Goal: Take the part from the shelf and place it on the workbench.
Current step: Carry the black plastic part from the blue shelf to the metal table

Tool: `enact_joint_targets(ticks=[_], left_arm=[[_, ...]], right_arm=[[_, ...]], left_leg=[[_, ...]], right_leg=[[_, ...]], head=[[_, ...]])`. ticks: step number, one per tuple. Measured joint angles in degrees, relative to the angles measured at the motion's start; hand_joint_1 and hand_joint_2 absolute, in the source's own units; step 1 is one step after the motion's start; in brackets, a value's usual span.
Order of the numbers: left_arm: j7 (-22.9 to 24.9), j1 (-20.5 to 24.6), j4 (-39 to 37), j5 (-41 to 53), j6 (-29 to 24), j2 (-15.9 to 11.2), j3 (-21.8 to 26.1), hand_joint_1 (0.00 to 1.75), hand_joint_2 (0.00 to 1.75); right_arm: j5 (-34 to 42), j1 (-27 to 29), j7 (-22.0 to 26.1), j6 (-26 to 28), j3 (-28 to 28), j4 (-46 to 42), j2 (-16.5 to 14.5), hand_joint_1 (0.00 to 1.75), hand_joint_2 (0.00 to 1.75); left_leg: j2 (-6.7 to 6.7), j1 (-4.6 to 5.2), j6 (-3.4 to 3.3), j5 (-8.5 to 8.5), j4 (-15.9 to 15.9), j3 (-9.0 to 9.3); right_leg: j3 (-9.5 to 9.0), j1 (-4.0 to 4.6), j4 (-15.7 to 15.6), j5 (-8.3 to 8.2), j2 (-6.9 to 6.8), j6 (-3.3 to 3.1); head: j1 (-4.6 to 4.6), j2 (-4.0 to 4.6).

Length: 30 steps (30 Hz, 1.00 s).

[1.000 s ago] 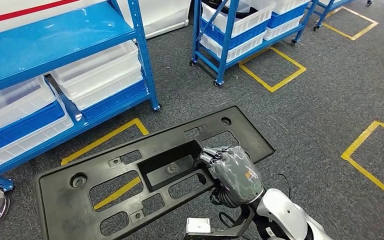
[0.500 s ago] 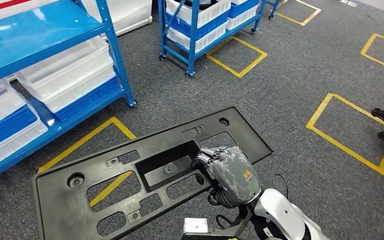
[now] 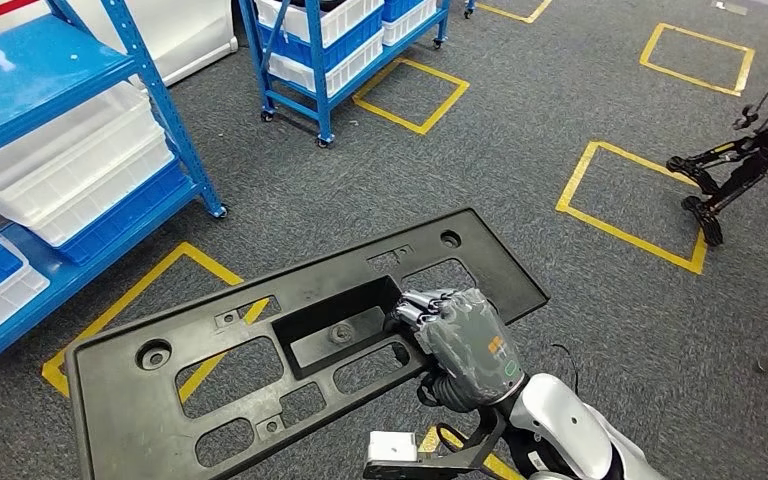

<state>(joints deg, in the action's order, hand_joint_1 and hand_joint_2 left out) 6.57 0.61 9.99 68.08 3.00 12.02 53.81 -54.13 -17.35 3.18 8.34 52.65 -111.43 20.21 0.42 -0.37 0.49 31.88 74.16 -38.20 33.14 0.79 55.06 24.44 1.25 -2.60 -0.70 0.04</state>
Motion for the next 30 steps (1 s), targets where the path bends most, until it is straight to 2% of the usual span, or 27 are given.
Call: enact_joint_targets(ticks=[1,2,3,5,6,8,9,10,12,13,14,15,16,18,19,20,21,23,24,26,27,28,29,30], left_arm=[[-0.2,0.0,0.0,-0.1,0.0,0.0,0.0,0.0,1.75],[-0.3,-0.1,0.0,-0.1,0.0,0.0,0.0,0.0,1.75],[-0.4,-0.1,0.0,-0.1,0.0,-0.1,0.0,0.0,1.75],[-0.4,-0.3,0.0,-0.2,0.0,-0.1,0.1,0.0,1.75],[-0.4,-0.3,0.0,-0.2,0.0,-0.2,0.2,0.0,1.75],[-0.5,-0.1,0.0,-0.6,0.0,-0.3,0.5,0.0,1.75],[-0.6,0.0,0.0,-0.9,0.0,-0.4,0.8,0.0,1.75],[-0.6,0.1,0.0,-1.2,0.0,-0.5,1.0,0.0,1.75],[-0.7,0.1,0.0,-1.4,0.0,-0.7,1.3,0.0,1.75],[-0.7,0.0,0.0,-1.3,0.0,-0.8,1.4,0.0,1.75],[-0.6,0.0,0.0,-1.3,0.0,-0.9,1.4,0.0,1.75],[-0.5,-0.1,0.0,-1.3,0.0,-1.0,1.4,0.0,1.75],[-0.4,-0.1,0.0,-1.2,0.0,-1.0,1.5,0.0,1.75],[-0.3,-0.1,0.0,-0.9,0.1,-1.0,1.5,0.0,1.75],[-0.3,-0.1,0.0,-0.7,0.1,-1.0,1.5,0.0,1.75],[-0.3,-0.1,0.0,-0.5,0.2,-1.0,1.5,0.0,1.75],[-0.4,-0.1,0.0,-0.2,0.3,-1.0,1.4,0.0,1.75],[-0.7,-0.1,0.0,0.3,0.4,-1.0,1.4,0.0,1.75],[-0.9,0.0,0.0,0.6,0.5,-1.1,1.3,0.0,1.75],[-1.2,-0.1,0.0,1.0,0.5,-1.2,1.2,0.0,1.75],[-1.4,-0.2,0.0,1.1,0.5,-1.3,1.2,0.0,1.75],[-1.5,-0.3,0.0,1.2,0.5,-1.4,1.2,0.0,1.75],[-1.5,-0.4,0.0,1.4,0.5,-1.4,1.1,0.0,1.75],[-1.5,-0.5,0.0,1.6,0.4,-1.5,1.1,0.0,1.75]], right_arm=[[0.1,0.0,0.0,0.0,0.0,0.1,0.0,1.75,1.75],[0.1,0.0,-0.1,-0.1,0.1,0.1,-0.1,1.75,1.75],[0.1,-0.1,-0.2,-0.1,0.1,0.2,-0.2,1.75,1.75],[0.1,-0.4,-0.3,-0.4,0.3,0.4,-0.7,1.75,1.75],[0.1,-0.7,-0.5,-0.5,0.4,0.5,-1.0,1.75,1.75],[0.0,-1.5,-1.1,-0.9,0.8,1.3,-2.2,1.75,1.75],[-0.2,-2.1,-1.6,-1.1,1.1,2.2,-3.3,1.75,1.75],[-0.3,-2.8,-2.2,-1.3,1.5,3.4,-4.8,1.75,1.75],[-0.6,-4.1,-3.1,-1.5,2.0,6.2,-7.8,1.75,1.75],[-0.7,-4.6,-3.3,-1.6,2.3,7.4,-9.1,1.75,1.75],[-0.7,-4.8,-3.4,-1.6,2.5,8.4,-10.1,1.75,1.75],[-0.8,-5.0,-3.5,-1.6,2.8,9.3,-11.0,1.75,1.75],[-0.9,-5.1,-3.6,-1.6,3.0,10.0,-11.6,1.75,1.75],[-1.2,-5.5,-3.9,-1.5,3.4,11.2,-12.6,1.75,1.75],[-1.3,-5.7,-4.0,-1.5,3.5,11.6,-13.1,1.75,1.75],[-1.5,-6.0,-4.2,-1.5,3.6,12.0,-13.6,1.75,1.75],[-1.6,-6.2,-4.3,-1.4,3.7,12.3,-13.9,1.75,1.75],[-1.7,-6.5,-4.4,-1.3,3.8,12.7,-14.3,1.75,1.75],[-1.8,-6.5,-4.5,-1.3,3.9,13.0,-14.4,1.75,1.75],[-2.0,-6.7,-4.5,-1.3,3.9,13.5,-14.8,1.75,1.75],[-2.2,-6.9,-4.5,-1.2,4.0,13.8,-15.1,1.75,1.75],[-2.4,-7.0,-4.5,-1.1,4.0,14.0,-15.3,1.75,1.75],[-2.6,-7.0,-4.6,-1.0,4.1,14.2,-15.4,1.75,1.75],[-2.8,-6.9,-4.7,-0.9,4.1,14.3,-15.3,1.75,1.75]], left_leg=[[-0.09,-0.08,0.13,-1.84,-0.5,0.9],[-0.46,-0.21,0.25,-3.25,-2.5,2.52],[-1.47,-0.41,0.37,-3.51,-5.7,4.64],[-3.79,-0.68,0.27,-1.8,-12.4,8.92],[-4.5,-0.7,0.03,-0.57,-14.5,10.03],[-3.75,-0.65,-0.78,0.25,-15.6,10.21],[-3.03,-0.68,-1.26,0.0,-15.6,10.13],[-2.18,-0.75,-1.73,-0.29,-15.7,10.09],[-0.55,-0.72,-2.35,-0.82,-15.8,9.78],[0.25,-0.65,-2.43,-1.0,-15.8,9.54],[0.97,-0.6,-2.42,-1.14,-15.8,9.33],[1.67,-0.59,-2.36,-1.22,-15.8,9.2],[2.32,-0.59,-2.3,-1.27,-15.8,9.16],[3.37,-0.6,-2.12,-1.26,-15.8,9.27],[3.81,-0.55,-1.87,-1.29,-15.8,9.3],[4.19,-0.51,-1.52,-1.34,-15.9,9.3],[4.62,-0.47,-1.14,-1.41,-16.0,9.3],[5.56,-0.39,-0.33,-1.55,-16.5,9.54],[5.4,-0.43,-0.04,-1.3,-16.5,9.67],[3.18,-0.59,0.28,0.46,-14.2,8.71],[1.58,-0.71,0.29,2.12,-11.1,7.18],[0.54,-0.72,0.33,3.79,-7.2,5.15],[0.09,-0.71,0.42,5.01,-3.5,3.08],[-0.11,-0.69,0.51,5.3,-1.0,1.51]], right_leg=[[0.8,-0.14,0.5,-0.32,0.52,0.2],[1.6,-0.3,1.1,-0.54,1.04,0.41],[2.5,-0.43,2.0,-0.67,1.55,0.62],[4.41,-0.55,4.0,-0.86,2.71,1.13],[5.24,-0.53,4.8,-1.08,3.31,1.42],[6.17,-0.57,5.5,-1.69,4.35,2.01],[6.52,-0.52,5.9,-1.56,3.97,2.29],[7.09,-0.54,7.1,-0.69,3.01,2.58],[9.25,-0.76,12.6,2.92,0.29,3.18],[10.6,-1.06,16.3,4.9,-0.48,3.44],[11.53,-1.35,19.3,6.2,-0.9,3.66],[11.63,-1.6,20.7,6.57,-1.14,3.8],[10.54,-1.77,19.9,5.89,-1.33,3.83],[5.89,-1.75,12.7,3.1,-2.61,3.45],[3.73,-1.39,9.1,2.19,-3.68,3.09],[2.45,-0.96,6.6,1.79,-4.55,2.69],[2.01,-0.55,5.4,1.89,-5.09,2.36],[2.09,-0.14,4.8,1.77,-4.45,1.8],[1.9,-0.24,4.3,1.55,-3.97,1.5],[1.45,-0.48,3.2,0.97,-2.84,0.64],[1.34,-0.57,2.9,0.78,-2.25,0.31],[1.38,-0.48,2.9,0.71,-1.6,0.07],[1.44,-0.37,3.0,0.72,-0.93,-0.04],[1.48,-0.27,3.2,0.77,-0.18,-0.1]], head=[[0.01,0.0],[0.01,0.0],[0.01,0.0],[-0.01,0.0],[-0.03,0.0],[-0.06,0.0],[-0.14,0.0],[-0.24,0.0],[-0.46,0.0],[-0.5,0.0],[-0.5,0.0],[-0.5,0.0],[-0.5,0.0],[-0.5,0.0],[-0.5,0.0],[-0.5,0.0],[-0.5,0.0],[-0.5,0.0],[-0.49,0.0],[-0.46,0.0],[-0.44,0.0],[-0.43,0.0],[-0.43,0.0],[-0.43,0.0]])
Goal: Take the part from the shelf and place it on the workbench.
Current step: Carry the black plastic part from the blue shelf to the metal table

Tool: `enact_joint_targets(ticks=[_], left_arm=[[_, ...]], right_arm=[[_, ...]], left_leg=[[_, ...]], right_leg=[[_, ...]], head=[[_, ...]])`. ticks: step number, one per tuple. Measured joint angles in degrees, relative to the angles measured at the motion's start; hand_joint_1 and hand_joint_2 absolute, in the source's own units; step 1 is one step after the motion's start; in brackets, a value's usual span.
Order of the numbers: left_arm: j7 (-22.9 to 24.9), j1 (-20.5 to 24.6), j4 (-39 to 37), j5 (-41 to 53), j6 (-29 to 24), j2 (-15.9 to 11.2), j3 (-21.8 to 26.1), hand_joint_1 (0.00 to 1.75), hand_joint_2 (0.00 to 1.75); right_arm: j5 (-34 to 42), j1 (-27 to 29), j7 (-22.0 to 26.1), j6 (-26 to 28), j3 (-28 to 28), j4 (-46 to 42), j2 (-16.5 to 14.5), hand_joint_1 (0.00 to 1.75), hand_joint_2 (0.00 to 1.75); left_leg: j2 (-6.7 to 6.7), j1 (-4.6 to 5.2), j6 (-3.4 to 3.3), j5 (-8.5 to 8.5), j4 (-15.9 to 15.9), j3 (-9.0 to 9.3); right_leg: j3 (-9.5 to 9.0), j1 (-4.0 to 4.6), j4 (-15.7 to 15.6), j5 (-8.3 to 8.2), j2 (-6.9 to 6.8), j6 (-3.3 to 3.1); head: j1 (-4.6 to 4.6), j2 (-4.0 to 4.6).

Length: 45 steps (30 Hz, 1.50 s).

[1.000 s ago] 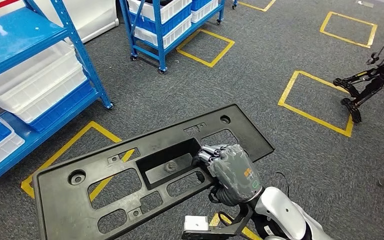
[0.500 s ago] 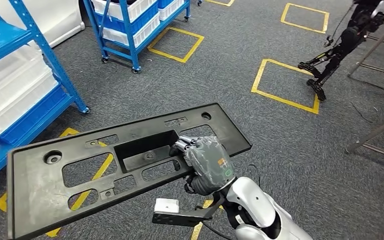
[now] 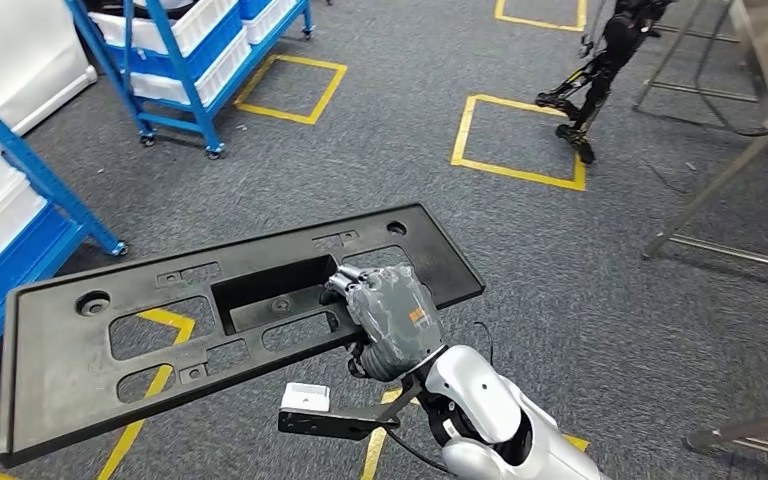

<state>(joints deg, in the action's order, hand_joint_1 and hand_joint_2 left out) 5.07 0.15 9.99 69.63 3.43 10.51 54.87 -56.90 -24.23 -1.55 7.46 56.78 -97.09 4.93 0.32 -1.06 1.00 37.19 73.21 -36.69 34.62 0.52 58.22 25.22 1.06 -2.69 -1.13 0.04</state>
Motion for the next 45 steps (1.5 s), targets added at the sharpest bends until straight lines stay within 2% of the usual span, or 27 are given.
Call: enact_joint_targets(ticks=[2,3,5,7,9,11,13,15,16,17,19,21,22,25,26,28,29,31,32,33,35,37,39,40,41,42,45], left_arm=[[-0.1,-0.1,0.0,0.4,-0.3,-0.1,-0.1,0.0,1.75],[-0.1,-0.2,0.0,0.5,-0.4,-0.1,-0.1,0.0,1.75],[-0.4,-0.3,0.0,0.4,-0.7,-0.1,-0.2,0.0,1.75],[-0.4,-0.3,0.0,0.2,-0.7,-0.1,-0.1,0.0,1.75],[-0.1,-0.1,0.0,0.1,-0.6,-0.1,-0.1,0.0,1.75],[0.2,0.0,0.0,0.0,-0.5,-0.1,-0.1,0.0,1.75],[0.2,0.0,0.0,0.0,-0.5,-0.1,-0.1,0.0,1.75],[0.2,0.0,0.0,-0.1,-0.4,-0.1,-0.1,0.0,1.75],[0.2,0.0,0.0,-0.2,-0.4,-0.1,-0.1,0.0,1.75],[0.2,0.0,0.0,-0.3,-0.4,-0.1,-0.1,0.0,1.75],[0.3,0.1,0.0,-0.7,-0.4,0.0,0.0,0.0,1.75],[0.6,0.1,0.0,-1.0,-0.4,0.0,0.1,0.0,1.75],[0.7,0.1,0.0,-1.2,-0.4,0.0,0.2,0.0,1.75],[1.0,0.3,0.0,-1.3,-0.2,0.3,0.4,0.0,1.75],[1.2,0.3,0.0,-1.2,0.0,0.4,0.4,0.0,1.75],[1.7,0.3,0.0,-1.0,0.4,0.6,0.4,0.0,1.75],[2.0,0.3,0.0,-0.8,0.7,0.6,0.4,0.0,1.75],[2.4,0.2,0.0,-0.4,1.3,0.6,0.4,0.0,1.75],[2.5,0.2,0.0,-0.3,1.6,0.6,0.4,0.0,1.75],[2.6,0.2,0.0,-0.2,1.7,0.6,0.4,0.0,1.75],[2.7,0.2,0.0,-0.2,1.9,0.6,0.4,0.0,1.75],[2.4,0.2,0.0,-0.9,2.1,0.4,0.6,0.0,1.75],[2.1,0.4,0.0,-1.6,2.1,0.2,1.0,0.0,1.75],[2.0,0.6,0.0,-1.7,2.1,0.2,1.2,0.0,1.75],[2.2,0.8,0.0,-1.7,2.1,0.2,1.3,0.0,1.75],[2.6,1.0,0.0,-1.5,2.1,0.2,1.3,0.0,1.75],[4.8,1.1,0.0,-0.5,2.5,0.3,1.4,0.0,1.75]], right_arm=[[-0.2,0.5,-0.4,0.5,0.0,-0.4,1.2,1.75,1.75],[-0.2,0.9,-0.6,1.0,-0.1,-1.1,2.4,1.75,1.75],[-0.1,1.7,-0.8,1.9,-0.6,-3.2,5.4,1.75,1.75],[0.8,1.8,-0.1,2.2,-1.6,-5.0,8.7,1.75,1.75],[2.3,1.4,1.3,1.8,-3.4,-6.0,11.8,1.75,1.75],[2.9,1.1,2.4,1.5,-5.8,-6.7,14.4,1.75,1.75],[2.9,0.8,2.7,1.3,-7.9,-7.3,16.2,1.75,1.75],[2.8,0.9,2.7,1.1,-9.1,-7.6,17.3,1.75,1.75],[2.7,1.1,2.6,1.0,-9.5,-7.8,17.8,1.75,1.75],[2.6,1.3,2.3,1.0,-9.9,-8.0,18.3,1.75,1.75],[2.2,1.9,1.8,1.1,-11.2,-9.0,19.7,1.75,1.75],[1.8,2.3,1.3,1.1,-12.7,-10.0,21.1,1.75,1.75],[1.6,2.4,1.1,1.1,-13.4,-10.4,21.7,1.75,1.75],[1.5,3.3,0.8,1.2,-15.4,-11.7,23.6,1.75,1.75],[1.5,3.8,0.8,1.2,-16.2,-12.3,24.2,1.75,1.75],[1.3,4.5,0.9,1.0,-17.8,-13.3,24.9,1.75,1.75],[1.1,4.7,1.0,0.7,-18.5,-13.6,25.0,1.75,1.75],[0.6,5.4,1.2,0.3,-19.5,-14.1,25.1,1.75,1.75],[0.3,5.8,1.3,0.1,-19.8,-14.3,25.1,1.75,1.75],[0.0,6.1,1.4,0.0,-20.0,-14.5,25.1,1.75,1.75],[-0.9,6.1,1.5,-0.4,-20.1,-14.6,24.7,1.75,1.75],[-2.8,4.4,1.3,-0.8,-19.5,-13.0,22.2,1.75,1.75],[-4.9,1.9,0.6,-0.8,-18.0,-9.5,17.9,1.75,1.75],[-5.4,1.0,0.3,-0.7,-17.3,-7.7,15.9,1.75,1.75],[-5.6,0.1,0.1,-0.6,-16.6,-6.1,14.2,1.75,1.75],[-5.8,-0.8,-0.1,-0.6,-16.1,-4.5,12.7,1.75,1.75],[-5.9,-4.4,-0.8,-0.6,-14.9,0.0,8.6,1.75,1.75]], left_leg=[[-0.29,-0.04,0.04,-2.83,-1.3,-0.18],[-0.89,-0.1,-0.04,-5.2,-4.7,1.04],[-3.11,-0.28,-0.34,-7.8,-10.7,3.41],[-4.04,-0.14,-0.84,-7.84,-12.7,4.09],[-2.82,-0.03,-1.63,-8.24,-13.3,4.25],[-1.49,-0.2,-2.43,-8.82,-14.2,4.65],[-0.2,-0.2,-2.81,-9.07,-14.6,4.84],[1.24,-0.16,-2.81,-8.97,-14.7,4.86],[1.96,-0.17,-2.73,-8.86,-14.7,4.91],[2.62,-0.17,-2.59,-8.73,-14.7,5.01],[3.62,-0.19,-2.14,-8.38,-14.7,5.41],[4.25,-0.02,-1.59,-8.08,-14.7,5.74],[4.53,0.04,-1.31,-7.98,-14.7,5.84],[5.53,-0.16,-0.37,-7.72,-15.0,6.24],[5.08,-0.35,-0.09,-7.34,-14.8,6.36],[2.77,-0.62,0.05,-5.17,-11.8,5.27],[1.36,-0.58,-0.12,-3.39,-8.3,3.63],[0.23,-0.28,-0.46,-0.56,-0.6,-0.6],[0.05,-0.12,-0.65,-0.42,1.6,-2.11],[-0.04,0.02,-0.9,-1.49,1.5,-2.53],[-1.0,0.33,-1.6,-6.12,-4.6,-0.48],[-3.34,0.39,-2.2,-9.12,-11.3,2.02],[-4.22,0.55,-2.57,-9.25,-13.5,2.91],[-3.69,0.7,-2.76,-9.39,-13.8,3.19],[-3.16,0.66,-3.06,-9.69,-14.4,3.56],[-2.65,0.56,-3.35,-10.07,-15.2,4.03],[-0.71,0.45,-3.75,-10.67,-16.8,5.04]], right_leg=[[0.06,0.08,0.6,0.22,1.55,0.07],[0.13,0.04,1.1,0.42,2.3,0.23],[0.75,0.04,2.2,0.9,3.58,0.83],[1.62,-0.16,2.9,0.89,4.72,1.66],[2.03,-0.46,2.8,0.49,5.47,2.48],[2.86,-0.41,4.4,1.59,3.33,3.17],[5.51,-0.6,10.0,4.79,0.34,3.89],[8.51,-1.26,16.0,7.07,-0.44,4.58],[8.91,-1.63,16.8,6.85,-0.62,4.86],[8.17,-1.99,15.5,5.62,-0.89,5.1],[4.22,-2.37,8.1,2.17,-2.74,5.42],[1.35,-1.95,2.6,0.52,-4.71,5.27],[1.05,-1.61,1.8,0.57,-5.09,5.01],[1.14,-1.07,1.6,0.5,-3.66,3.83],[0.91,-1.05,1.2,0.43,-3.12,3.38],[0.33,-1.14,0.5,0.23,-1.98,2.27],[0.22,-1.03,0.4,0.24,-1.38,1.86],[0.17,-0.61,0.5,0.38,0.06,1.29],[0.14,-0.37,0.6,0.47,0.88,1.13],[0.07,-0.17,0.7,0.56,1.68,1.01],[-0.07,0.03,1.1,0.84,3.22,0.9],[0.24,0.05,1.7,1.1,4.89,1.11],[0.74,-0.36,1.9,1.01,6.5,1.76],[0.85,-0.65,1.6,0.83,7.15,2.18],[0.84,-0.71,1.5,0.73,7.03,2.52],[0.92,-0.59,1.7,0.9,5.75,2.77],[4.22,-0.62,8.4,4.56,0.15,3.51]], head=[[0.0,0.0],[0.0,0.0],[-0.03,0.0],[-0.03,0.0],[-0.01,0.0],[-0.24,0.0],[-0.47,0.0],[-0.47,0.0],[-0.46,0.0],[-0.46,0.0],[-0.45,0.0],[-0.44,0.0],[-0.43,0.0],[-0.41,0.0],[-0.39,0.0],[-0.33,0.0],[-0.31,0.0],[-0.29,0.0],[-0.29,0.0],[-0.29,0.0],[-0.29,0.0],[-0.33,0.0],[-0.33,0.0],[-0.31,0.0],[-0.31,0.0],[-0.37,0.0],[-0.58,0.0]])
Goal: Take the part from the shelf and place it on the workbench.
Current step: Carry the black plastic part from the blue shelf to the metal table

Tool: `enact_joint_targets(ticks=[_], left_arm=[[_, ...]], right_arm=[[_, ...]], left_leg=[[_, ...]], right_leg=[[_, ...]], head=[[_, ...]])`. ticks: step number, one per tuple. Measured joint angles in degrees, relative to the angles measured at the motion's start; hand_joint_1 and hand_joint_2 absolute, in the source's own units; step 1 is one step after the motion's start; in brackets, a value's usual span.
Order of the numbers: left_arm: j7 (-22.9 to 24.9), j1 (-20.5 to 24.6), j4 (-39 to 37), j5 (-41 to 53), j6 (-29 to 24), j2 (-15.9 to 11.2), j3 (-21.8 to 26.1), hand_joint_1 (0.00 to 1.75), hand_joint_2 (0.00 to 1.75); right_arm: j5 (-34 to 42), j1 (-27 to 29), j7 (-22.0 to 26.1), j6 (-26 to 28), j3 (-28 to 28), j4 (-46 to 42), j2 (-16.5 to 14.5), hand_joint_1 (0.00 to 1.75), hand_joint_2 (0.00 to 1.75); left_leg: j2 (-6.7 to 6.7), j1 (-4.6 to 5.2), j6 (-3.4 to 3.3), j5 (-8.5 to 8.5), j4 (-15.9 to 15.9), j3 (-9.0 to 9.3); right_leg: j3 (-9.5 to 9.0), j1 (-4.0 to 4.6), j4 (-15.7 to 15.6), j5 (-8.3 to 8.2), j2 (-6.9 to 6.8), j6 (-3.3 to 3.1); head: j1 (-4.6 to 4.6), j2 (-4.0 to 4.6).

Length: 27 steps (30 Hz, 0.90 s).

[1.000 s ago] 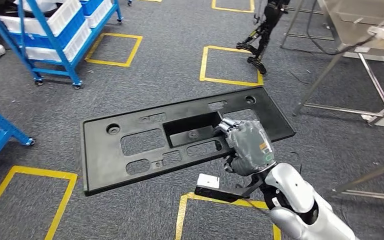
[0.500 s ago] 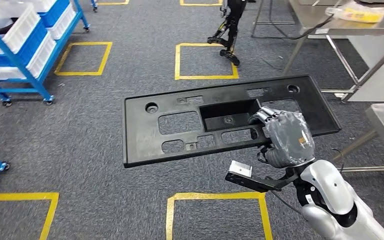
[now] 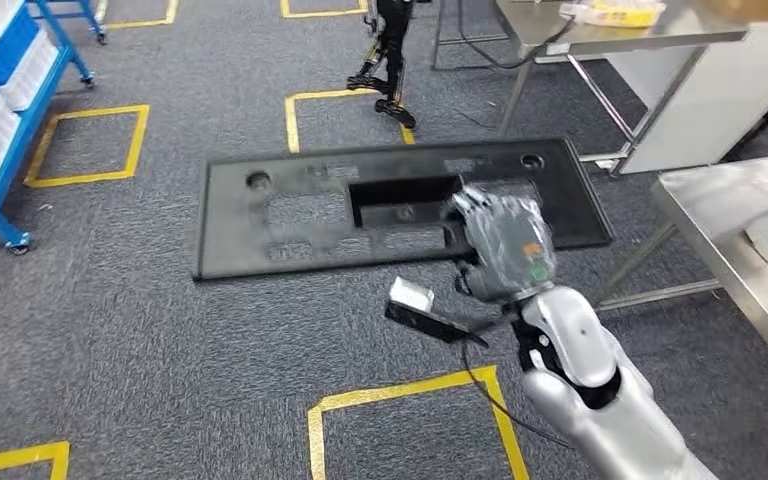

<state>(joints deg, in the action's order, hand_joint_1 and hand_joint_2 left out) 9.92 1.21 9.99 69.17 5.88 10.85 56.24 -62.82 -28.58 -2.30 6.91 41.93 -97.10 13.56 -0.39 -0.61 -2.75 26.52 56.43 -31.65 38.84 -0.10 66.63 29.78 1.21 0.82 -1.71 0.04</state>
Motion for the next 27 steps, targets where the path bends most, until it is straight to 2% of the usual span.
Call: enact_joint_targets(ticks=[1,2,3,4,5,6,7,8,9,11,13,14,15,16,17,18,19,21,22,24,27], left_arm=[[0.5,-0.1,0.0,0.2,0.1,0.1,0.0,0.0,1.75],[0.8,-0.1,0.0,0.4,0.2,0.1,0.0,0.0,1.75],[1.0,-0.2,0.0,0.5,0.2,0.1,0.0,0.0,1.75],[1.1,-0.2,0.0,0.5,0.3,0.2,0.0,0.0,1.75],[1.1,-0.2,0.0,0.5,0.3,0.2,0.0,0.0,1.75],[1.0,-0.3,0.0,0.6,0.3,0.2,0.0,0.0,1.75],[0.8,-0.4,0.0,0.7,0.3,0.2,0.0,0.0,1.75],[0.6,-0.5,0.0,0.9,0.2,0.2,0.0,0.0,1.75],[0.4,-0.6,0.0,1.3,0.1,0.2,-0.1,0.0,1.75],[-0.1,-0.6,0.0,2.2,-0.1,0.3,-0.3,0.0,1.75],[-1.0,-0.6,0.0,2.9,-0.5,0.6,-0.7,0.0,1.75],[-1.5,-0.7,0.0,3.0,-0.8,0.6,-0.9,0.0,1.75],[-1.9,-0.9,0.0,3.1,-1.0,0.7,-1.0,0.0,1.75],[-2.3,-1.1,0.0,3.0,-1.1,0.7,-1.1,0.0,1.75],[-2.5,-1.3,0.0,3.0,-1.2,0.7,-1.1,0.0,1.75],[-2.6,-1.4,0.0,3.0,-1.2,0.7,-1.2,0.0,1.75],[-2.7,-1.4,0.0,3.0,-1.3,0.7,-1.2,0.0,1.75],[-2.8,-1.4,0.0,3.0,-1.3,0.7,-1.3,0.0,1.75],[-2.8,-1.3,0.0,3.0,-1.3,0.7,-1.3,0.0,1.75],[-2.8,-1.2,0.0,3.0,-1.3,0.7,-1.3,0.0,1.75],[-2.7,-1.1,0.0,3.1,-1.3,0.7,-1.4,0.0,1.75]], right_arm=[[0.0,-0.8,-0.1,0.0,0.3,1.0,-1.1,1.75,1.75],[0.0,-1.3,-0.1,0.1,0.6,1.9,-1.9,1.75,1.75],[0.0,-1.7,-0.1,0.1,1.0,2.6,-2.6,1.75,1.75],[0.0,-2.0,-0.1,0.1,1.3,3.2,-3.1,1.75,1.75],[0.0,-2.3,-0.1,0.1,1.5,3.7,-3.5,1.75,1.75],[-0.1,-2.6,-0.2,0.2,1.6,4.0,-3.7,1.75,1.75],[-0.3,-2.8,-0.3,0.3,1.8,4.2,-3.9,1.75,1.75],[-0.8,-3.0,-0.5,0.7,1.9,4.3,-4.0,1.75,1.75],[-1.6,-3.1,-0.8,1.3,1.9,4.3,-3.9,1.75,1.75],[-3.3,-2.2,-1.5,2.7,2.0,2.8,-2.4,1.75,1.75],[-3.9,0.1,-2.1,4.0,1.6,-1.1,1.3,1.75,1.75],[-3.8,1.4,-2.1,4.7,1.2,-3.5,3.6,1.75,1.75],[-3.7,2.8,-1.9,5.2,0.7,-5.6,5.7,1.75,1.75],[-3.5,4.0,-1.7,5.5,0.3,-7.2,7.5,1.75,1.75],[-3.4,5.1,-1.4,5.6,-0.1,-8.5,9.0,1.75,1.75],[-3.3,6.1,-1.2,5.6,-0.4,-9.6,10.2,1.75,1.75],[-3.2,6.9,-1.0,5.5,-0.6,-10.5,11.3,1.75,1.75],[-3.1,7.9,-0.7,5.2,-1.0,-11.9,12.9,1.75,1.75],[-3.1,8.2,-0.7,5.1,-1.2,-12.3,13.4,1.75,1.75],[-3.0,8.5,-0.7,4.9,-1.5,-13.0,14.2,1.75,1.75],[-3.0,8.7,-0.7,4.4,-1.7,-13.6,14.7,1.75,1.75]], left_leg=[[0.7,0.01,0.02,0.08,-0.1,0.12],[1.36,-0.01,0.09,0.24,-0.1,0.2],[2.01,-0.04,0.23,0.47,0.0,0.34],[2.59,-0.09,0.43,0.74,0.0,0.56],[3.13,-0.15,0.7,1.09,0.1,0.86],[3.6,-0.16,1.05,1.47,0.2,1.19],[3.95,-0.1,1.45,1.84,0.3,1.45],[4.32,-0.02,1.84,2.14,0.4,1.67],[4.69,0.05,2.23,2.36,0.4,1.86],[5.41,-0.08,2.89,2.79,0.4,2.25],[4.47,-0.4,3.21,4.21,1.8,2.12],[3.4,-0.51,3.21,5.72,4.3,1.11],[2.22,-0.54,3.11,7.54,8.1,-0.59],[1.46,-0.54,3.01,9.27,12.5,-2.83],[1.03,-0.53,2.94,10.31,16.2,-4.95],[0.88,-0.53,2.86,10.18,18.0,-6.3],[0.86,-0.53,2.74,8.73,17.4,-6.52],[0.82,-0.51,2.37,4.25,11.2,-4.43],[0.74,-0.39,2.19,2.68,7.9,-3.18],[0.54,-0.15,1.81,2.15,4.6,-1.82],[0.41,0.0,0.95,2.04,3.4,-1.44]], right_leg=[[1.92,-0.34,3.5,1.47,-0.62,0.33],[3.42,-0.72,6.1,2.1,-0.81,0.67],[4.13,-1.11,7.1,1.72,-0.97,1.01],[3.68,-1.48,5.8,0.26,-1.24,1.31],[2.16,-1.78,2.5,-1.98,-1.88,1.54],[0.24,-1.81,-1.4,-3.78,-3.1,1.68],[-1.4,-1.6,-4.7,-5.05,-4.15,1.53],[-2.4,-1.26,-6.8,-5.56,-4.98,1.24],[-2.71,-0.83,-7.5,-5.3,-5.3,0.82],[-2.86,-0.41,-7.7,-5.05,-4.57,-0.13],[-3.73,-0.42,-8.4,-4.82,-4.08,-1.06],[-4.22,-0.48,-8.7,-4.68,-3.92,-1.55],[-4.52,-0.35,-8.7,-4.47,-3.71,-1.98],[-4.67,-0.19,-8.7,-4.25,-3.36,-2.36],[-4.76,0.0,-8.5,-4.04,-2.86,-2.62],[-4.85,0.14,-8.3,-3.8,-2.3,-2.73],[-4.95,0.22,-8.0,-3.53,-1.69,-2.71],[-5.21,0.2,-7.2,-2.79,-0.75,-2.4],[-5.21,0.28,-6.7,-2.41,-0.39,-2.13],[-4.84,0.32,-6.1,-2.04,0.05,-1.51],[-4.65,0.11,-6.2,-2.14,0.09,-0.6]], head=[[-0.01,0.0],[-0.02,0.0],[-0.01,0.0],[-0.02,0.0],[-0.02,0.0],[-0.02,0.0],[-0.01,0.0],[0.0,0.0],[0.03,0.0],[0.07,0.0],[0.09,0.0],[0.11,0.0],[0.11,0.0],[0.11,0.0],[0.11,0.0],[0.11,0.0],[0.11,0.0],[0.11,0.0],[0.1,0.0],[0.09,0.0],[0.11,0.0]])
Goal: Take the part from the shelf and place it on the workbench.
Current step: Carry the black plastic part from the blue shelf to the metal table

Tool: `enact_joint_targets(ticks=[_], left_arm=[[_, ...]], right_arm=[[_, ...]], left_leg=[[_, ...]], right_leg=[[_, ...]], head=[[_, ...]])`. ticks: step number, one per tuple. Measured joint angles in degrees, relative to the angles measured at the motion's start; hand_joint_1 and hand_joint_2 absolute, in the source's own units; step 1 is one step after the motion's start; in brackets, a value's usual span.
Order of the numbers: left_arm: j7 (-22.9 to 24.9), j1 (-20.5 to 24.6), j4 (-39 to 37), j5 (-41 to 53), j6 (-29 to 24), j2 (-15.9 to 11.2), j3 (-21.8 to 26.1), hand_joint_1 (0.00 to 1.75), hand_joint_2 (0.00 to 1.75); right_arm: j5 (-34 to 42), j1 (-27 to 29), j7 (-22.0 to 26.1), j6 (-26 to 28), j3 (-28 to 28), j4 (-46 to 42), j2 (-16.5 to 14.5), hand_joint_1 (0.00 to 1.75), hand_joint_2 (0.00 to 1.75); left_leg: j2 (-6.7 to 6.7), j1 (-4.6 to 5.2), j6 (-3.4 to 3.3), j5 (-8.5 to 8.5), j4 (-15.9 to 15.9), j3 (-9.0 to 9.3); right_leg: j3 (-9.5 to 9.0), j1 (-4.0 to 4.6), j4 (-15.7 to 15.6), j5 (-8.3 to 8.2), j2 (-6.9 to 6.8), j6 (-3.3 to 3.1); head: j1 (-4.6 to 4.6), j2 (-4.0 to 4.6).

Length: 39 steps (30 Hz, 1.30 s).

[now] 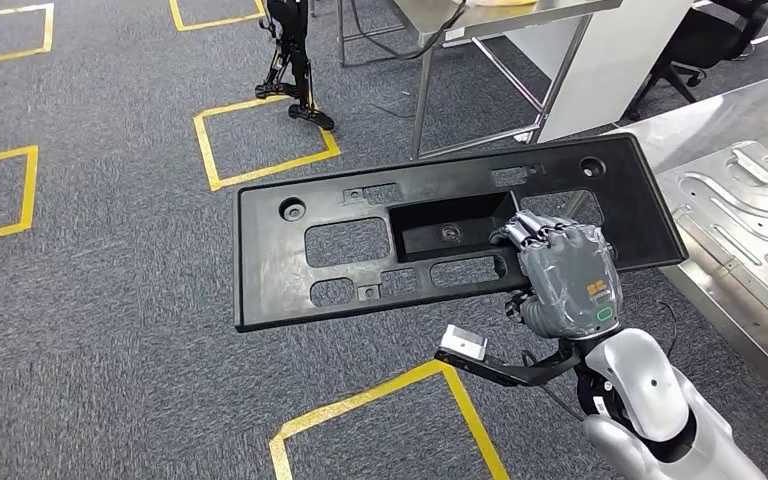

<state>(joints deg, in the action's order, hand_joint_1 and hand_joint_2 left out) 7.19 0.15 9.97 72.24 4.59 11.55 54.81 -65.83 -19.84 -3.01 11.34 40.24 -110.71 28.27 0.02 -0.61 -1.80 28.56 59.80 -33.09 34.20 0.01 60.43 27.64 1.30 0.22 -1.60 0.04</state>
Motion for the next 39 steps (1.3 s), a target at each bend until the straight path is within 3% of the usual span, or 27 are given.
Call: enact_joint_targets(ticks=[2,5,6,7,8,9,11,12,14,16,18,20,21,22,23,24,26,27,30,32,33,35,36,37,38,39], left_arm=[[0.2,0.1,0.0,0.0,-0.1,0.0,0.0,0.0,1.75],[0.4,0.1,0.0,-0.1,-0.3,0.0,0.0,0.0,1.75],[0.4,0.2,0.0,-0.2,-0.6,0.0,0.0,0.0,1.75],[0.2,0.2,0.0,-0.4,-0.9,0.0,0.0,0.0,1.75],[0.0,0.2,0.0,-0.5,-1.1,0.0,0.0,0.0,1.75],[-0.3,0.2,0.0,-0.7,-1.4,0.0,0.0,0.0,1.75],[-0.7,0.2,0.0,-0.6,-1.7,-0.1,0.0,0.0,1.75],[-0.8,0.2,0.0,-0.5,-1.8,-0.1,0.0,0.0,1.75],[-0.9,0.2,0.0,-0.2,-1.7,-0.1,0.0,0.0,1.75],[-1.0,0.2,0.0,-0.4,-1.7,-0.2,0.0,0.0,1.75],[-1.3,0.2,0.0,-0.9,-1.9,-0.3,0.0,0.0,1.75],[-1.7,0.1,0.0,-1.1,-2.0,-0.3,0.0,0.0,1.75],[-1.7,0.0,0.0,-1.0,-1.9,-0.3,0.0,0.0,1.75],[-1.6,0.0,0.0,-0.8,-1.8,-0.3,0.0,0.0,1.75],[-1.3,0.0,0.0,-0.6,-1.8,-0.3,0.0,0.0,1.75],[-1.1,-0.1,0.0,-0.4,-1.9,-0.3,0.0,0.0,1.75],[-0.9,-0.1,0.0,-0.6,-2.2,-0.4,0.0,0.0,1.75],[-0.9,-0.1,0.0,-0.7,-2.3,-0.4,0.0,0.0,1.75],[-1.0,0.0,0.0,-1.0,-2.5,-0.5,0.0,0.0,1.75],[-1.1,0.0,0.0,-1.2,-2.6,-0.5,0.1,0.0,1.75],[-1.1,0.0,0.0,-1.3,-2.6,-0.5,0.1,0.0,1.75],[-1.1,0.0,0.0,-1.3,-2.7,-0.5,0.1,0.0,1.75],[-1.0,0.0,0.0,-1.3,-2.6,-0.5,0.2,0.0,1.75],[-0.9,0.0,0.0,-1.2,-2.6,-0.5,0.2,0.0,1.75],[-0.7,-0.1,0.0,-1.1,-2.6,-0.4,0.2,0.0,1.75],[-0.6,-0.1,0.0,-1.1,-2.6,-0.4,0.2,0.0,1.75]], right_arm=[[0.0,-0.2,0.0,-0.4,0.0,-0.1,0.1,1.75,1.75],[-0.6,-0.7,-0.1,-1.1,0.1,0.1,-0.5,1.75,1.75],[-1.1,-0.8,-0.2,-1.4,0.3,0.5,-1.1,1.75,1.75],[-1.6,-0.9,-0.3,-1.6,0.5,1.0,-1.9,1.75,1.75],[-2.1,-1.2,-0.4,-1.7,0.7,1.5,-2.7,1.75,1.75],[-2.6,-1.5,-0.7,-1.7,0.9,2.2,-3.6,1.75,1.75],[-3.4,-2.3,-1.3,-1.6,1.3,3.6,-5.2,1.75,1.75],[-3.7,-2.5,-1.6,-1.6,1.5,4.3,-6.0,1.75,1.75],[-4.0,-2.8,-2.1,-1.4,1.6,5.4,-7.2,1.75,1.75],[-4.2,-2.9,-2.5,-1.2,1.7,6.0,-8.2,1.75,1.75],[-4.4,-2.9,-2.8,-0.7,1.7,6.3,-8.8,1.75,1.75],[-4.8,-2.5,-3.1,-0.2,1.7,6.4,-8.9,1.75,1.75],[-5.0,-2.2,-3.1,-0.1,1.8,6.4,-8.9,1.75,1.75],[-5.2,-1.9,-3.1,0.0,1.8,6.4,-8.9,1.75,1.75],[-5.3,-1.8,-3.1,0.0,1.9,6.4,-8.9,1.75,1.75],[-5.3,-1.7,-3.1,0.1,2.0,6.4,-8.9,1.75,1.75],[-5.2,-1.8,-3.1,0.1,2.0,6.4,-8.9,1.75,1.75],[-5.1,-1.9,-3.1,0.1,2.0,6.4,-8.9,1.75,1.75],[-4.9,-2.1,-3.1,0.1,2.0,6.4,-8.9,1.75,1.75],[-4.8,-2.2,-3.1,0.1,2.0,6.4,-8.9,1.75,1.75],[-4.8,-2.3,-3.1,0.1,2.0,6.4,-8.9,1.75,1.75],[-4.8,-1.9,-3.3,0.3,2.0,6.2,-8.7,1.75,1.75],[-4.7,-1.2,-3.6,0.5,2.0,5.8,-8.2,1.75,1.75],[-4.3,-0.2,-3.9,0.7,1.8,4.9,-7.2,1.75,1.75],[-3.7,1.2,-4.2,1.0,1.3,3.6,-5.8,1.75,1.75],[-2.9,2.8,-4.3,1.4,0.4,2.0,-4.1,1.75,1.75]], left_leg=[[0.03,-0.22,-0.72,-0.51,-1.0,0.59],[0.06,-0.25,-0.97,-0.67,-1.5,0.91],[0.06,-0.25,-0.92,-0.63,-1.5,0.94],[0.05,-0.25,-0.84,-0.57,-1.5,1.01],[0.02,-0.26,-0.71,-0.47,-1.5,1.14],[-0.02,-0.26,-0.52,-0.33,-1.5,1.34],[-0.13,-0.18,0.05,-0.06,-1.5,1.55],[-0.18,-0.16,0.4,-0.01,-1.6,1.55],[-0.23,-0.22,1.15,-0.01,-1.8,1.53],[-0.21,-0.37,1.73,0.6,-1.3,1.49],[-0.21,-0.41,1.91,3.04,3.3,-0.6],[-0.2,-0.37,1.84,6.13,11.4,-5.05],[-0.2,-0.35,1.77,6.7,14.4,-7.01],[-0.2,-0.32,1.64,6.18,15.6,-8.15],[-0.2,-0.23,1.39,4.46,14.3,-8.08],[-0.2,-0.08,1.02,1.91,10.9,-6.87],[-0.19,0.42,0.15,-1.87,3.1,-3.6],[-0.18,0.63,-0.12,-2.61,0.7,-2.56],[-0.18,0.78,-0.48,-2.65,-0.8,-1.89],[-0.13,0.53,-0.88,-2.86,-1.8,-1.21],[-0.08,0.38,-1.07,-2.94,-2.2,-0.85],[-0.03,0.38,-1.28,-2.77,-2.4,-0.52],[-0.06,0.36,-1.32,-2.61,-2.4,-0.4],[-0.16,0.31,-1.31,-2.37,-2.3,-0.2],[-0.29,0.23,-1.23,-2.08,-2.3,0.11],[-0.45,0.12,-1.07,-1.73,-2.2,0.52]], right_leg=[[0.72,-0.18,1.9,1.45,-0.34,0.64],[5.41,-0.64,11.4,5.85,-0.73,1.45],[6.71,-0.8,13.7,6.23,-0.78,1.62],[7.13,-0.98,14.0,5.55,-0.86,1.72],[6.4,-1.16,12.1,3.8,-0.95,1.76],[4.72,-1.33,8.3,1.48,-1.06,1.74],[1.41,-1.25,1.4,-1.15,-1.14,1.49],[0.57,-1.06,-0.4,-1.46,-1.13,1.26],[0.42,-0.6,-1.1,-1.14,-1.04,0.61],[-0.04,-0.72,-1.6,-1.19,-1.08,-0.22],[-0.8,-0.76,-2.2,-1.19,-1.23,-1.16],[-1.17,-0.34,-2.2,-0.91,-1.34,-1.83],[-1.29,-0.12,-2.1,-0.73,-1.33,-2.01],[-1.43,0.09,-2.0,-0.51,-1.27,-2.14],[-1.64,0.26,-1.9,-0.26,-1.16,-2.19],[-1.94,0.39,-1.8,0.04,-1.04,-2.19],[-2.36,0.58,-1.5,0.66,-0.85,-1.93],[-2.38,0.6,-1.3,0.88,-0.81,-1.71],[-2.3,0.46,-1.4,1.19,-0.75,-0.88],[-1.79,0.34,0.1,2.24,-0.87,-0.2],[-0.77,0.23,2.2,3.43,-0.93,0.15],[3.24,-0.31,9.6,6.49,-0.98,0.83],[5.22,-0.63,12.8,7.26,-0.99,1.16],[6.5,-0.97,14.4,6.99,-1.01,1.5],[6.58,-1.29,13.6,5.51,-1.03,1.8],[5.51,-1.57,10.6,3.15,-1.13,2.08]], head=[[-0.09,0.0],[-0.17,0.0],[-0.17,0.0],[-0.18,0.0],[-0.17,0.0],[-0.17,0.0],[-0.17,0.0],[-0.16,0.0],[-0.15,0.0],[-0.13,0.0],[-0.06,0.0],[-0.01,0.0],[-0.01,0.0],[-0.01,0.0],[0.0,0.0],[0.0,0.0],[-0.02,0.0],[-0.02,0.0],[0.0,0.0],[-0.04,0.0],[-0.06,0.0],[-0.08,0.0],[-0.08,0.0],[-0.07,0.0],[-0.08,0.0],[-0.08,0.0]])
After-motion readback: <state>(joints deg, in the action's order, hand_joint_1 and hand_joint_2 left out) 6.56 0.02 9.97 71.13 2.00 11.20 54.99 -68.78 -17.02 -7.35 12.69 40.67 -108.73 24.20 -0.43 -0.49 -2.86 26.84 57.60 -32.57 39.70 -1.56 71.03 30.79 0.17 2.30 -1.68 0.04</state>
